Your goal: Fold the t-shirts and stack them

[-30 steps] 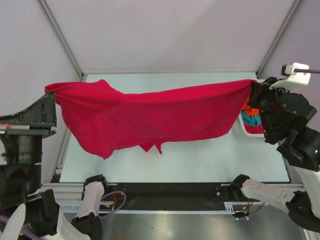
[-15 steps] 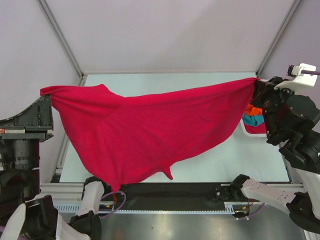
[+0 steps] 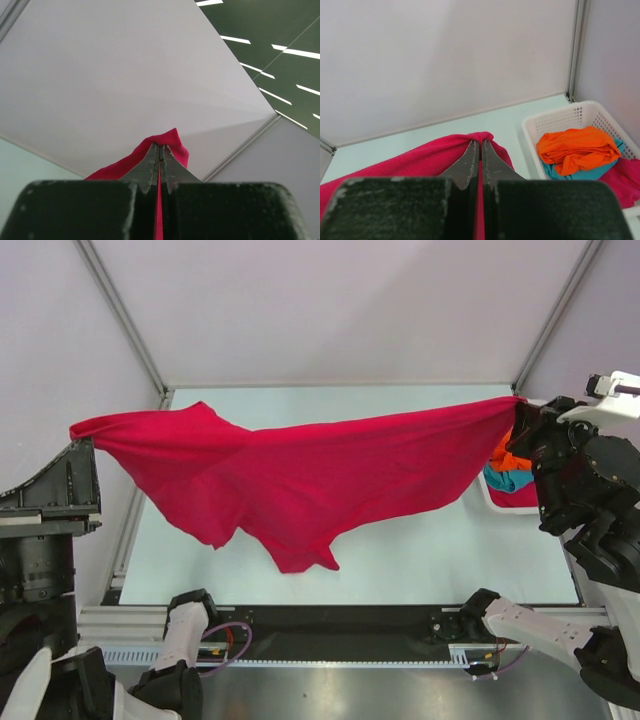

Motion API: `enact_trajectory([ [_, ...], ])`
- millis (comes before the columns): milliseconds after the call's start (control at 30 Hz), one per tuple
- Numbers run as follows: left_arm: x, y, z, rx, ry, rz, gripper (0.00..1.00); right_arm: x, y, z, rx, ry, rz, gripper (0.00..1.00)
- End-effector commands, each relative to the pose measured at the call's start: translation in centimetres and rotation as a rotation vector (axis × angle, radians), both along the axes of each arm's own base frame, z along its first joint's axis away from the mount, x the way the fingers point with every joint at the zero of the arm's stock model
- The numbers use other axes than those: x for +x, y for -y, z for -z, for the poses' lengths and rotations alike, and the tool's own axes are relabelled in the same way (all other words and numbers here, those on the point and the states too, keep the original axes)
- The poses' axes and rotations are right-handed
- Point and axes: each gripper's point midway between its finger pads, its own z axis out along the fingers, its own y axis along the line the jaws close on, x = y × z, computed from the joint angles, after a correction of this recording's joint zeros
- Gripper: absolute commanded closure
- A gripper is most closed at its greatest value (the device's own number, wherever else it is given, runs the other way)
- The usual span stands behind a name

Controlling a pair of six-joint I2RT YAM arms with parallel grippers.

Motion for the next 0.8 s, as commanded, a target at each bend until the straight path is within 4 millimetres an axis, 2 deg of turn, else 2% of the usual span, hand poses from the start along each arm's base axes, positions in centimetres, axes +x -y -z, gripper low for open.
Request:
enact_trajectory([
  [0,-0.8,-0.3,-1.8,-0.003,0.06,-0.026,1.0,-0.6,1.2,-1.1,0.033,0.039,0.042,1.0],
  [167,-1.8,-0.1,-2.6,0.001,0.09,-0.027,1.0,-0.8,1.5,-1.1,0.036,0.045,0.05,1.0],
  [267,-1.5,-0.3,-2.4,-0.001,0.082,-0.034,1.0,-0.7,1.5,-0.9,0.031,0.043,0.052,1.0],
  [433,1.5,-1.0,-0.4,-0.023,0.0,-0.026,1.0,0.9,0.0,0.0,-0.019,0.009,0.042,1.0],
  [467,3.0,-1.5,0.5,-0.032,-0.039,-0.027,1.0,1.2,-0.4,0.4,-0.029,-0.002,0.037,1.0],
  [533,4.7,-2.2,1.8,-0.04,-0.083,-0.034,1.0,2.6,-2.0,1.5,-0.056,-0.035,0.012,1.0],
  [600,8.0,-3.4,4.0,-0.05,-0.158,-0.051,1.0,3.8,-2.9,2.5,-0.073,-0.065,0.002,1.0],
  [633,9.0,-3.9,4.4,-0.05,-0.166,-0.059,1.0,5.3,-4.6,3.9,-0.098,-0.107,-0.047,1.0],
  [667,11.8,-4.8,6.9,-0.066,-0.241,-0.065,1.0,6.2,-5.4,4.9,-0.082,-0.139,-0.065,1.0],
  [700,13.2,-5.2,8.0,-0.066,-0.271,-0.062,1.0,7.4,-6.0,6.2,-0.081,-0.181,-0.111,1.0],
  [733,14.6,-5.7,8.7,-0.067,-0.286,-0.064,1.0,9.1,-6.8,8.3,-0.088,-0.244,-0.125,1.0],
  [767,17.5,-6.4,11.8,-0.086,-0.374,-0.056,1.0,10.0,-7.3,9.6,-0.073,-0.278,-0.14,1.0],
])
